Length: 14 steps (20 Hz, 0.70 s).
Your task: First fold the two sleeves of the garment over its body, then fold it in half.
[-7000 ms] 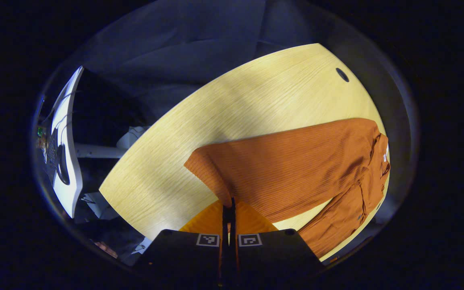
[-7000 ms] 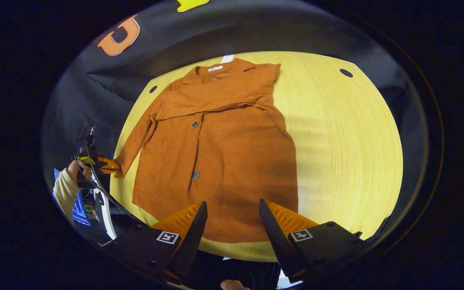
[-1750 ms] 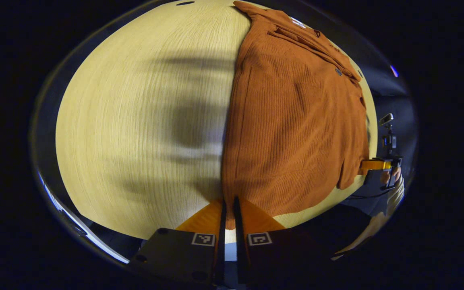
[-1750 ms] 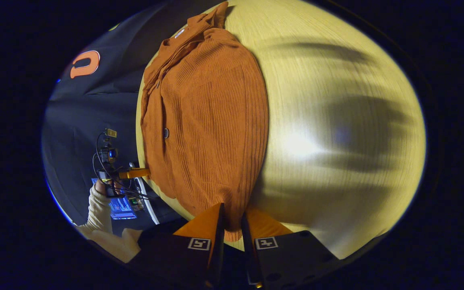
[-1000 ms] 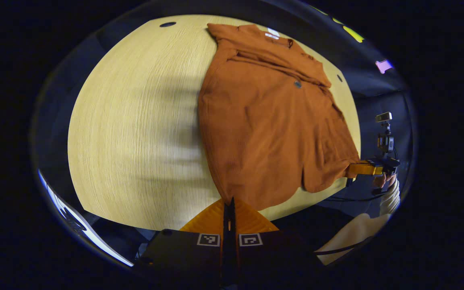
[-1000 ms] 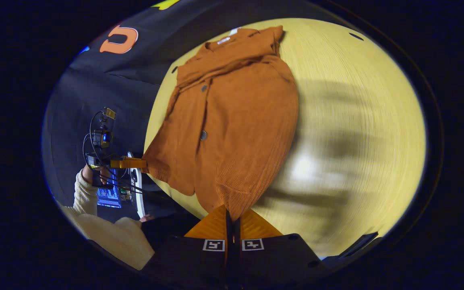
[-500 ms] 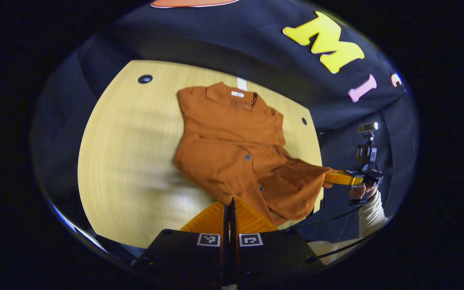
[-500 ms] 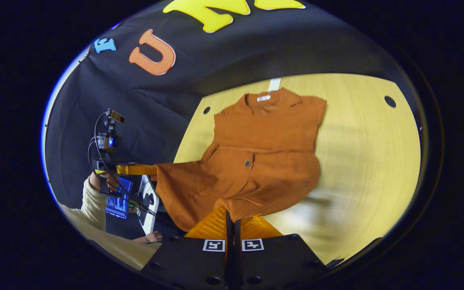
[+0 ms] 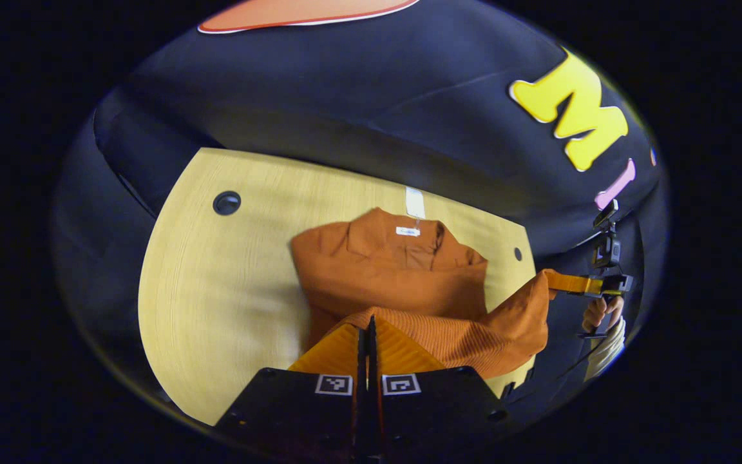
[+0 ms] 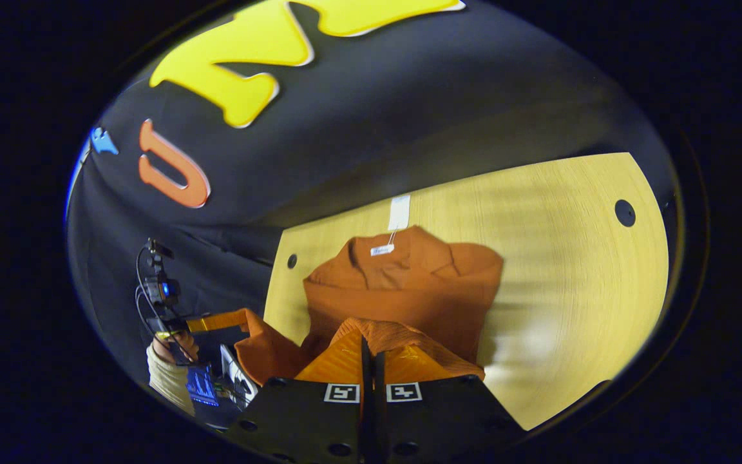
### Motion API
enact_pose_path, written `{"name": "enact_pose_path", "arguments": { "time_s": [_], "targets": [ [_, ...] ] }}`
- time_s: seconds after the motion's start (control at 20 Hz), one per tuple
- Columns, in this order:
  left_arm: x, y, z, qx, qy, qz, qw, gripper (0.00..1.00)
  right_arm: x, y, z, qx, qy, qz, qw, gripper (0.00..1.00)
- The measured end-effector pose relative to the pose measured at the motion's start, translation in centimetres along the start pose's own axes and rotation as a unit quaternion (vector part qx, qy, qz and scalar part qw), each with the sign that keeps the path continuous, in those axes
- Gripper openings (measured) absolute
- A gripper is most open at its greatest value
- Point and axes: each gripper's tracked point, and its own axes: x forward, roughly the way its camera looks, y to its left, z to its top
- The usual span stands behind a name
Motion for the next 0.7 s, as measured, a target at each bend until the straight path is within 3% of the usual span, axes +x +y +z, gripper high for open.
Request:
{"name": "enact_pose_path", "arguments": {
  "time_s": [0.1, 0.3, 0.45, 0.55, 0.7],
  "targets": [
    [3.1, 1.4, 1.6, 0.006, -0.007, 0.021, 1.0, 0.03, 3.2, -1.9, 2.2, 0.036, -0.01, -0.01, 0.999, 0.0],
    [10.4, 3.1, 3.7, -0.029, -0.012, 0.023, 0.999, 0.03, 9.5, -8.6, 4.9, 0.104, -0.025, -0.045, 0.993, 0.01],
    [13.3, 3.5, 2.7, -0.087, 0.0, 0.012, 0.996, 0.03, 9.3, -12.1, 3.7, 0.174, -0.021, -0.042, 0.984, 0.01],
    [13.7, 4.4, 3.2, -0.091, -0.009, 0.014, 0.996, 0.03, 8.2, -14.1, 4.3, 0.186, -0.027, -0.034, 0.982, 0.01],
    [13.6, 5.2, 4.2, -0.075, -0.03, 0.025, 0.996, 0.03, 7.5, -13.9, 4.5, 0.189, -0.04, -0.021, 0.981, 0.04]
  ]
}}
